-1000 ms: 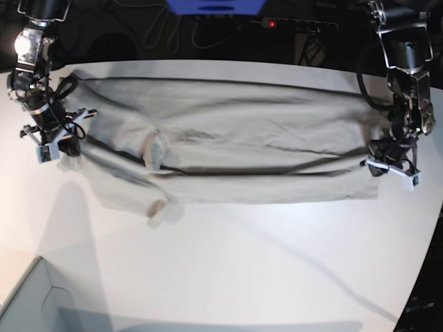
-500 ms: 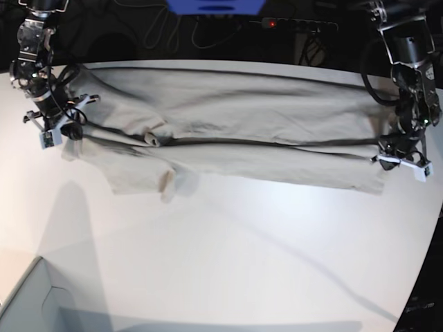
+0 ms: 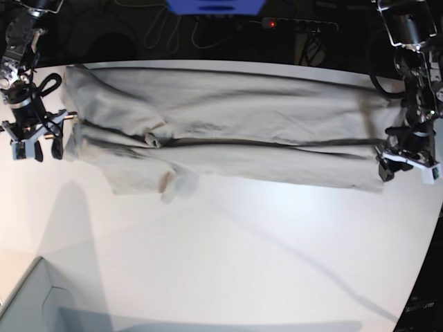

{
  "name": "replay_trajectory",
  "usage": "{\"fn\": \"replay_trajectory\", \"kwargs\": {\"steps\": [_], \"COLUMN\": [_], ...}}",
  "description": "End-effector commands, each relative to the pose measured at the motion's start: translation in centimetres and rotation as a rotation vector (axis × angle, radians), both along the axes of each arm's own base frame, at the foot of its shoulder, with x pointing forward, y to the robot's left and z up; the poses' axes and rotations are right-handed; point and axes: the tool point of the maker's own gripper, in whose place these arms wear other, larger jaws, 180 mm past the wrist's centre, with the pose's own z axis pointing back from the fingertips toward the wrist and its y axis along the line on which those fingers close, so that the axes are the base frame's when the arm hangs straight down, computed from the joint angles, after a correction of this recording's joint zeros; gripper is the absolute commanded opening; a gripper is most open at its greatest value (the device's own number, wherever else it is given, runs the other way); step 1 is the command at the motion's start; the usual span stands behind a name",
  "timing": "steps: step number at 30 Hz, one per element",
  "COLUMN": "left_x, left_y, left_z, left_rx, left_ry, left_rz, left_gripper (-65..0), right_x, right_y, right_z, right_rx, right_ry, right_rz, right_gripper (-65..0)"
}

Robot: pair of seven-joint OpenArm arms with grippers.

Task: Layout the t-shirt on the table in an organized manner, then fold the t-shirt properly
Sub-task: 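Fold the grasped shirt edge over toward the collar with both grippers, then release and regrasp the shirt hem with both grippers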

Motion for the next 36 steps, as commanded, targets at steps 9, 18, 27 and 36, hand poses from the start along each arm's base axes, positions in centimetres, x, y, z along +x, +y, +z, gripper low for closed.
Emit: {"fn": "replay_trajectory", "kwargs": {"steps": [9, 18, 27, 36], "left_x": [6.2, 9.0, 9.3, 8.0], "left_y": [2.2, 1.3, 0.9, 1.1], "left_z": [0.5, -2.9, -3.3, -5.6], "left_rx": [-0.001, -0.022, -0.042, -0.065], "left_ry": [-0.002, 0.149, 0.164, 0.18], "left_rz": [0.049, 0.042, 0.041, 0.079], "left_gripper": [-27.6, -27.6, -36.1, -64.2], "right_x": [4.3, 4.8, 5.4, 6.3], "right_y": [1.2, 1.8, 1.6, 1.6], "right_z": [2.9, 2.6, 3.3, 3.8], "right_rx": [-0.006, 0.001, -0.003, -0.001], "right_ry": [-0.05, -0.017, -0.037, -0.054], "right_rz": [0.026, 0.027, 0.027, 0.027], "right_gripper": [-36.3, -36.4, -36.5, -36.4]}}
